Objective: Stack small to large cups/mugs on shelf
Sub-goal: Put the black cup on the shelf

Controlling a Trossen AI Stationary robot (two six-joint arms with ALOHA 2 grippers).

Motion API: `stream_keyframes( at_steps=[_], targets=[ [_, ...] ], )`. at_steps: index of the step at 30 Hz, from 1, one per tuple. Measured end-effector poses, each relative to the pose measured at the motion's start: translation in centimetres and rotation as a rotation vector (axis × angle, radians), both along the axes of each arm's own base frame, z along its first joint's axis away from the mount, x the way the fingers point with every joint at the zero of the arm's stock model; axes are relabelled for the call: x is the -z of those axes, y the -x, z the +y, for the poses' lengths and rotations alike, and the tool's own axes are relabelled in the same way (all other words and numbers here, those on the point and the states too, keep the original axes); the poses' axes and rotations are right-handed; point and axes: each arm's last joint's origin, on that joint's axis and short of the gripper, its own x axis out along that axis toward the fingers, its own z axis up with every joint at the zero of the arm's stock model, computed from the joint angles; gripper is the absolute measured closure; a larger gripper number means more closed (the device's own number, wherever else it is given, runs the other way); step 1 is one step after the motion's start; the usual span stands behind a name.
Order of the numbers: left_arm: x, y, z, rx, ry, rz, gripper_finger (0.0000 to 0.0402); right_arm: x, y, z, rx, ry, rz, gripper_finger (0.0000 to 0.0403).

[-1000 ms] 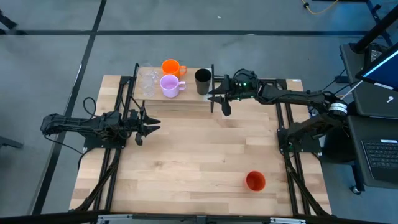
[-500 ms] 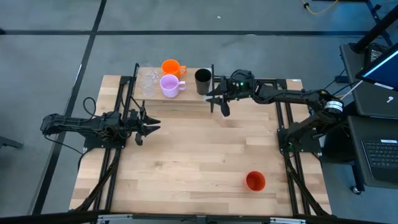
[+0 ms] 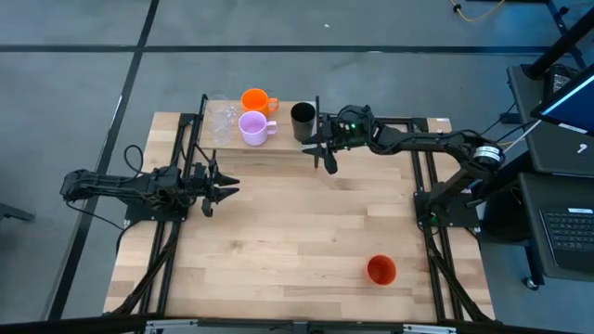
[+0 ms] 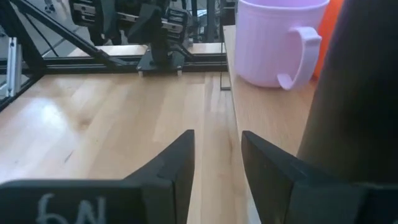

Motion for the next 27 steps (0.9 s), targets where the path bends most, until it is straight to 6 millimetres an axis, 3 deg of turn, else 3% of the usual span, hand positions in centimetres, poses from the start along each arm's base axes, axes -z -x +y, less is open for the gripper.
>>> stream_keyframes(
  at_steps=[12,27],
  targets=[
    [0.0,0.0,0.0,0.0,0.0,0.0,0.0274,-1.0,-2.9,-1.6,-0.015,0.031,0.042,0.0269],
    [0.0,0.0,0.0,0.0,0.0,0.0,0.0274,-1.2,-2.7,-3.5,0.06,0.058,0.041,0.0269]
  ],
)
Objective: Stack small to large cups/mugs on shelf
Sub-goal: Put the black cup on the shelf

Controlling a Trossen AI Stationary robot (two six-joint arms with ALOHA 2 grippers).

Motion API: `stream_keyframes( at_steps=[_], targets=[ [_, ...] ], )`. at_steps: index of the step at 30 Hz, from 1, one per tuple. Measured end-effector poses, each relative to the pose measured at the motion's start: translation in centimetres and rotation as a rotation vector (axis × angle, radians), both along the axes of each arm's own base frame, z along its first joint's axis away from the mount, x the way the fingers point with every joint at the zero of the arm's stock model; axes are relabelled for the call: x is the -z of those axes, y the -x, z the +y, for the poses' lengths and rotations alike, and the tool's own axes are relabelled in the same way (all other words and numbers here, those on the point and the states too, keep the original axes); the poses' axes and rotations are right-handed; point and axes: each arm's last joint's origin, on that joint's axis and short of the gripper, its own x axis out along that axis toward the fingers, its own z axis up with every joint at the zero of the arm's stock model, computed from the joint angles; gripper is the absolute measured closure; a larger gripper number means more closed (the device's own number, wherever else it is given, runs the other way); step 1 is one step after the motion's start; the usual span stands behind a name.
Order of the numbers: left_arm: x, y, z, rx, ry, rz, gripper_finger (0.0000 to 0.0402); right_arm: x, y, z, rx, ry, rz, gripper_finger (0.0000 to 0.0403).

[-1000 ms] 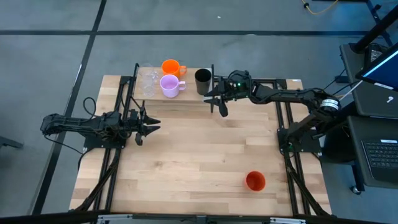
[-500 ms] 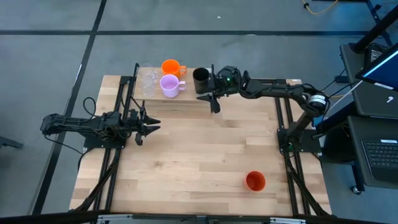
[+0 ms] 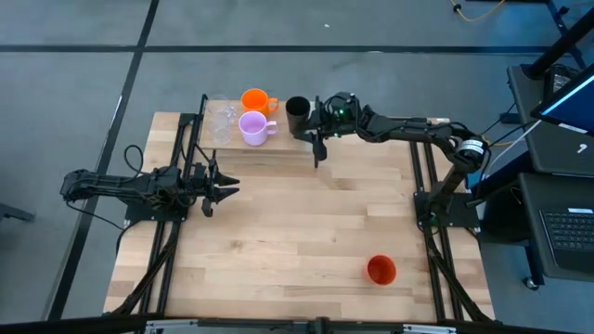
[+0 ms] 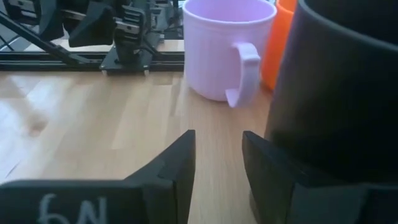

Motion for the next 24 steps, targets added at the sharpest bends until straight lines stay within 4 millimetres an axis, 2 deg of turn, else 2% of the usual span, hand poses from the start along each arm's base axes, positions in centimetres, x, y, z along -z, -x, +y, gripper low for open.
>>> stream_keyframes(
  at_steps=[24],
  targets=[
    [0.0,0.0,0.0,0.0,0.0,0.0,0.0274,-0.02,0.13,-0.26,-0.003,0.009,-0.002,0.0269]
  ],
)
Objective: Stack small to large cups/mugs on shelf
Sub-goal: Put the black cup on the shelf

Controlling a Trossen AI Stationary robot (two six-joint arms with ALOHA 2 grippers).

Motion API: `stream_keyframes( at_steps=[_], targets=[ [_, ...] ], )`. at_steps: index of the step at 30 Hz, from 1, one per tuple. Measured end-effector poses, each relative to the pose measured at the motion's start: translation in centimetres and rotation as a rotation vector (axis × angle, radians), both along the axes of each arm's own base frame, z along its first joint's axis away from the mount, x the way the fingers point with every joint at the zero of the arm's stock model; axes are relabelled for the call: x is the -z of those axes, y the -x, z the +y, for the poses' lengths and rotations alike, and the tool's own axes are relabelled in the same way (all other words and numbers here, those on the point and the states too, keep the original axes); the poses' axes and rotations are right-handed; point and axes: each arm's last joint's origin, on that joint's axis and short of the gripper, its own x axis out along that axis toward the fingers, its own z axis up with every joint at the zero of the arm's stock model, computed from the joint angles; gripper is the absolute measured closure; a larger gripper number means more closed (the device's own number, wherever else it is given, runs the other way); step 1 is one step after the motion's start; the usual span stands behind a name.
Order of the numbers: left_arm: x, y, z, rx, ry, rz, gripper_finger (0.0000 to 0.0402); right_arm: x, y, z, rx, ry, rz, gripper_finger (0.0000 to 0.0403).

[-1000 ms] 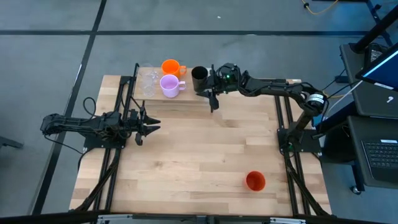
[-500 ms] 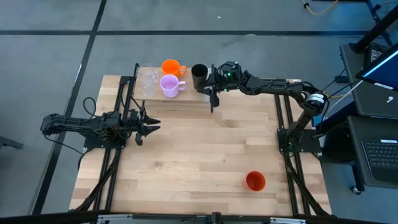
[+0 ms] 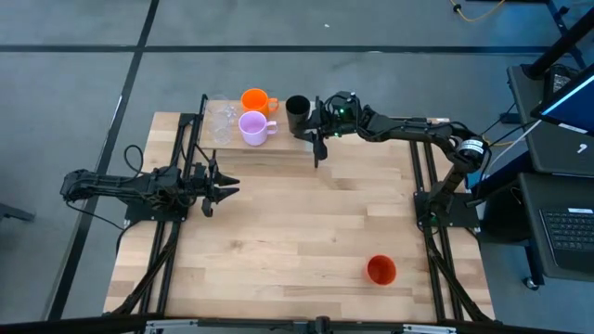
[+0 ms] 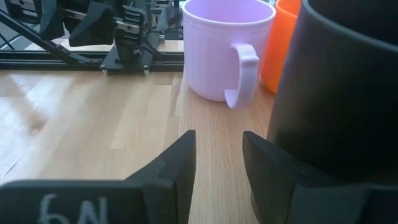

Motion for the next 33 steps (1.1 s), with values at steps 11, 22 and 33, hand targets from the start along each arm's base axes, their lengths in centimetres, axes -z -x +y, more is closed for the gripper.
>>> stream_keyframes(
  at_steps=[11,22,33],
  targets=[
    [0.0,0.0,0.0,0.0,0.0,0.0,0.0274,0.0,0.0,0.0,0.005,0.004,0.001,0.0269],
    [0.0,0.0,0.0,0.0,0.0,0.0,0.0274,-0.3,0.2,-0.7,0.048,0.028,-0.022,0.0269],
    [0.0,0.0,0.0,0.0,0.0,0.0,0.0274,-0.3,0.7,-1.6,0.097,0.042,-0.023,0.0269]
  ],
)
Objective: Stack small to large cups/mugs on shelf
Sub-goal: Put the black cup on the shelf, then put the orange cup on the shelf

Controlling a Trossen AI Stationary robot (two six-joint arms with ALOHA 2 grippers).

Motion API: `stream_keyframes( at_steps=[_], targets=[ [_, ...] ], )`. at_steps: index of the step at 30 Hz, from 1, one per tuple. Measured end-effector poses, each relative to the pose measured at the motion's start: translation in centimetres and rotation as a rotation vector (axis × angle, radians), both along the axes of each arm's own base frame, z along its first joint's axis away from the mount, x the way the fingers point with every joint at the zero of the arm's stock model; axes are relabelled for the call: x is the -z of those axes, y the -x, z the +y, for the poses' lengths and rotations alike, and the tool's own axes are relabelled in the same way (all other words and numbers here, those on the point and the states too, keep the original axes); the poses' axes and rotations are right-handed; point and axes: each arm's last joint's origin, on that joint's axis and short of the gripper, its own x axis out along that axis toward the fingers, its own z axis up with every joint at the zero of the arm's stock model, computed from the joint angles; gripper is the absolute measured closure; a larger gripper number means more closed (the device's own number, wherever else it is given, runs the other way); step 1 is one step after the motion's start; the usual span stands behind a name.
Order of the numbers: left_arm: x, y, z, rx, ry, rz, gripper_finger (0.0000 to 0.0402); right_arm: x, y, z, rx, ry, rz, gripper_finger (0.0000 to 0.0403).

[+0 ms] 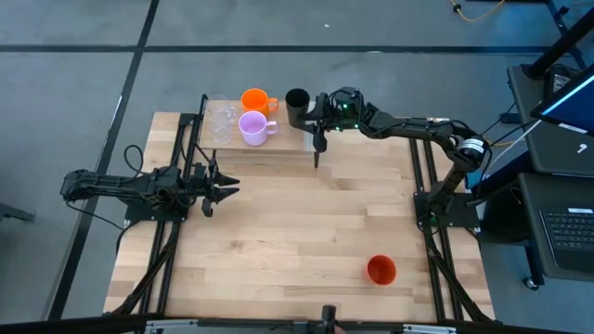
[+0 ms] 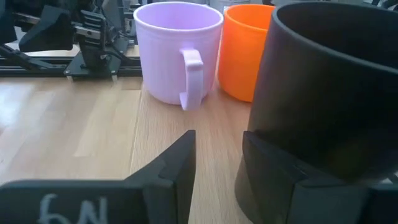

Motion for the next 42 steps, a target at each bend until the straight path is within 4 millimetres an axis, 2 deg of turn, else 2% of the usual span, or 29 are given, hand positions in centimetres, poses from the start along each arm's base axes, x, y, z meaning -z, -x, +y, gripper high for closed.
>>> stream_keyframes(
  at_steps=[19,27,32,42],
  targets=[
    [0.0,0.0,0.0,0.0,0.0,0.0,0.0274,-0.3,0.8,-1.5,0.065,0.025,-0.021,0.0269],
    [0.0,0.0,0.0,0.0,0.0,0.0,0.0274,-0.3,0.8,-1.3,0.036,-0.024,-0.035,0.0269],
    [0.0,0.0,0.0,0.0,0.0,0.0,0.0274,-2.1,1.6,-0.1,-0.068,-0.123,-0.052,0.0269],
    [0.0,0.0,0.0,0.003,0.0,0.0,0.0274,-6.9,6.1,4.6,-0.111,-0.169,0.057,0.0269]
  ],
)
